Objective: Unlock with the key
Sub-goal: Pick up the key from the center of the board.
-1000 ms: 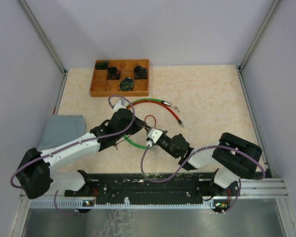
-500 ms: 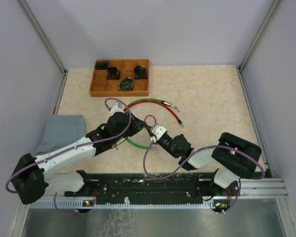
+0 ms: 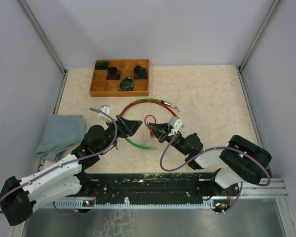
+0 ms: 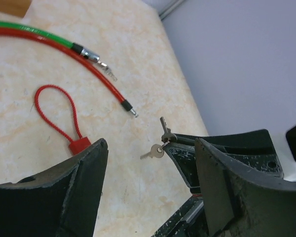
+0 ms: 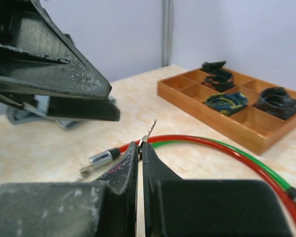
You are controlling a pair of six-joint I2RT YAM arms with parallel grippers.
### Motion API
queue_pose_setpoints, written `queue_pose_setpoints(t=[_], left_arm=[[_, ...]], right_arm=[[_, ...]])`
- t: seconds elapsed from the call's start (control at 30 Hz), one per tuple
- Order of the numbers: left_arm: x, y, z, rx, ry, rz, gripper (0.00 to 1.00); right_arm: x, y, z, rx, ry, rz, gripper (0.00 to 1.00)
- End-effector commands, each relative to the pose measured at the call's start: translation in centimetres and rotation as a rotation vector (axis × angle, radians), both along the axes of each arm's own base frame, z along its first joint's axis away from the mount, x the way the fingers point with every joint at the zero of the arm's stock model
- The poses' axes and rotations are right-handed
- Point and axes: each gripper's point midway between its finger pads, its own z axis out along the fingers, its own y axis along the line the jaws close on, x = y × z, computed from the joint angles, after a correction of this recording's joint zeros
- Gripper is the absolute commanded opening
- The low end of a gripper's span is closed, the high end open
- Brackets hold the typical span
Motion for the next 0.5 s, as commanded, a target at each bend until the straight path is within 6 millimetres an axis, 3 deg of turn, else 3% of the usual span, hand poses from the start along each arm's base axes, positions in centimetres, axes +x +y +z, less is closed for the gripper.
queue_pose_setpoints(t=[0.0,0.23,0.47], left_arm=[[-0.9,-0.5,5.1,-0.053,-0.26,-0.115,0.76],[-1.7,-1.3,5.6,-0.115,-0.33,-0.277,0.72],[-1.8,-1.7,5.4,-0.163,-0.313,-0.338,0.66]], right_arm=[[-2.6,-0.5,5.0,0.238,-0.005,0.17,0.0],[-4.7,-0.1,7.4,0.341,0.012,0.325,0.0],[-5.5,-0.6,9.1,0.381,-0.009,0.351,0.0]])
